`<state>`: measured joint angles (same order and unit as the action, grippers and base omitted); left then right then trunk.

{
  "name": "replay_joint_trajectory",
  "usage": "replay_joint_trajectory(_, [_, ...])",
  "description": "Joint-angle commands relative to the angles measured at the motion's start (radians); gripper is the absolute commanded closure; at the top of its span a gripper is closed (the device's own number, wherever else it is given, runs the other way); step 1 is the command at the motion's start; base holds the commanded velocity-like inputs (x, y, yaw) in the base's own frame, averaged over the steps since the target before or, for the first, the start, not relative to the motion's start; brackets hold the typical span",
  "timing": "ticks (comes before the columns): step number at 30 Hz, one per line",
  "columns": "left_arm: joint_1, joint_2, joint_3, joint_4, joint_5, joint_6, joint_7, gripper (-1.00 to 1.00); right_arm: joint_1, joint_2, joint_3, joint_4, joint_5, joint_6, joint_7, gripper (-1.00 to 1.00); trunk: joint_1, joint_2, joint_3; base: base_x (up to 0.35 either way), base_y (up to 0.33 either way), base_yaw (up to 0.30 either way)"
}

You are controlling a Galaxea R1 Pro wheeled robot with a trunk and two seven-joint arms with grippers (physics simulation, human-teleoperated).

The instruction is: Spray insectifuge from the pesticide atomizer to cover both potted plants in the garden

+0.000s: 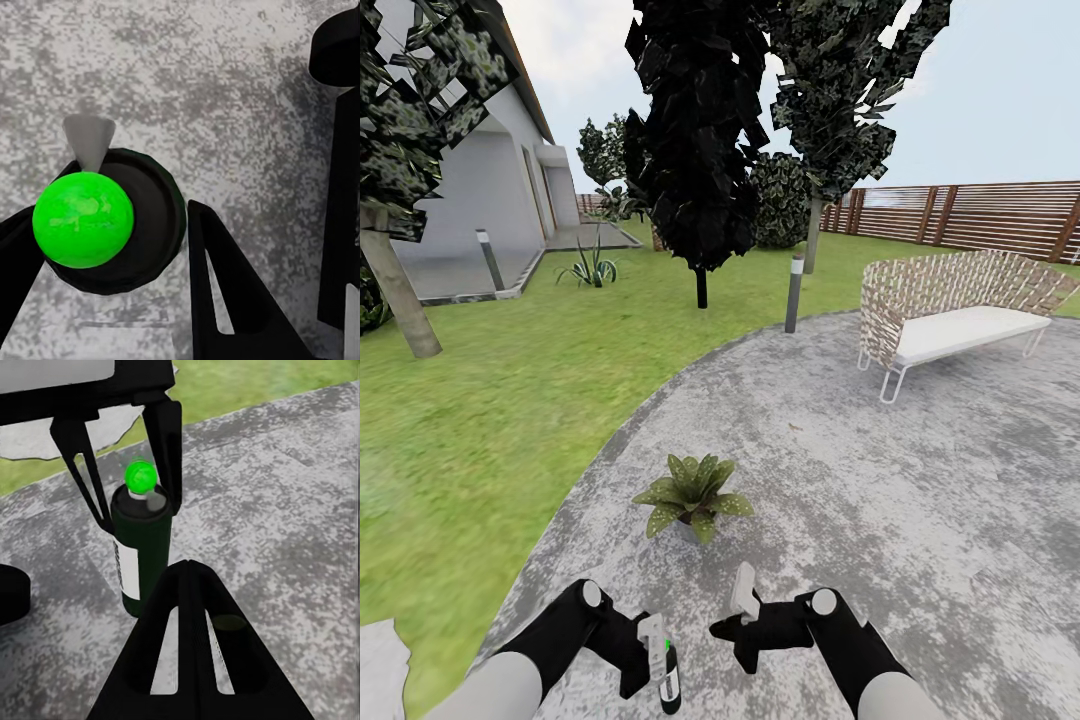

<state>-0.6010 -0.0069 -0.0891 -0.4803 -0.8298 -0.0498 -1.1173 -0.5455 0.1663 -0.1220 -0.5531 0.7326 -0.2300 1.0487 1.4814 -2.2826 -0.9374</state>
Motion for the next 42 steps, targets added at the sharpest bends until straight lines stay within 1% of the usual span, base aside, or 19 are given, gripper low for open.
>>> replay_joint_trajectory(1, [0.000, -0.004, 0.000, -0.001, -0.006, -0.005, -0.002, 1.00, -0.001, 0.001, -0.008, -0.001, 0.011, -0.011, 0.005, 1.00, 0.000, 0.000, -0.001, 0.000, 0.000, 0.000])
replay_joint_trajectory(4, [0.000, -0.011, -0.006, -0.001, -0.006, -0.005, -0.003, 1.00, -0.001, 0.002, -0.006, 0.002, 0.011, -0.015, 0.005, 1.00, 0.000, 0.000, -0.001, 0.000, 0.000, 0.000])
replay_joint_trajectory(5, [0.000, -0.011, -0.010, -0.001, -0.006, -0.005, -0.003, 1.00, -0.001, 0.002, 0.002, 0.003, 0.011, -0.015, 0.005, 1.00, 0.000, 0.000, -0.001, 0.000, 0.000, 0.000])
replay_joint_trajectory(8, [0.000, -0.022, -0.029, -0.001, -0.005, -0.006, -0.004, 1.00, -0.001, 0.002, 0.082, 0.007, 0.008, -0.015, 0.003, 1.00, 0.000, 0.000, -0.001, 0.000, 0.000, 0.000])
replay_joint_trajectory(9, [0.000, -0.024, -0.033, -0.001, -0.005, -0.006, -0.005, 1.00, -0.001, 0.002, 0.098, 0.008, 0.007, -0.015, 0.002, 1.00, 0.000, 0.000, -0.001, 0.000, 0.000, 0.000])
replay_joint_trajectory(10, [0.000, -0.025, -0.034, -0.001, -0.005, -0.007, -0.005, 1.00, -0.001, 0.002, 0.104, 0.007, 0.006, -0.015, 0.002, 1.00, 0.000, 0.000, -0.001, 0.000, 0.000, 0.000])
replay_joint_trajectory(22, [0.000, -0.023, -0.040, 0.001, -0.003, -0.019, -0.016, 1.00, -0.001, 0.001, 0.108, -0.001, 0.005, -0.015, 0.001, 1.00, 0.000, 0.000, -0.001, 0.000, 0.000, 0.000])
replay_joint_trajectory(25, [0.000, -0.022, -0.081, 0.018, -0.003, -0.020, -0.016, 1.00, -0.001, 0.001, 0.108, -0.002, 0.005, -0.015, 0.001, 1.00, 0.000, 0.000, -0.001, 0.000, 0.000, 0.000])
replay_joint_trajectory(28, [0.000, -0.023, -0.093, 0.023, -0.003, -0.021, -0.015, 1.00, -0.001, 0.001, 0.109, -0.002, 0.005, -0.015, 0.001, 1.00, 0.000, 0.000, -0.001, 0.000, 0.000, 0.000])
replay_joint_trajectory(33, [0.000, -0.024, -0.094, 0.023, -0.002, -0.020, -0.010, 1.00, -0.001, 0.001, 0.108, -0.002, 0.005, -0.015, 0.001, 1.00, 0.000, 0.000, -0.001, 0.000, 0.000, 0.000])
replay_joint_trajectory(37, [0.000, -0.026, -0.092, 0.023, 0.006, -0.021, -0.008, 1.00, -0.001, 0.001, 0.110, -0.002, 0.005, -0.015, 0.001, 1.00, 0.000, 0.000, -0.001, 0.000, 0.000, 0.000])
replay_joint_trajectory(42, [0.000, -0.045, -0.092, 0.023, 0.008, -0.021, -0.007, 1.00, -0.001, 0.001, 0.110, -0.002, 0.004, -0.015, 0.001, 1.00, 0.000, 0.000, -0.001, 0.000, 0.000, 0.000])
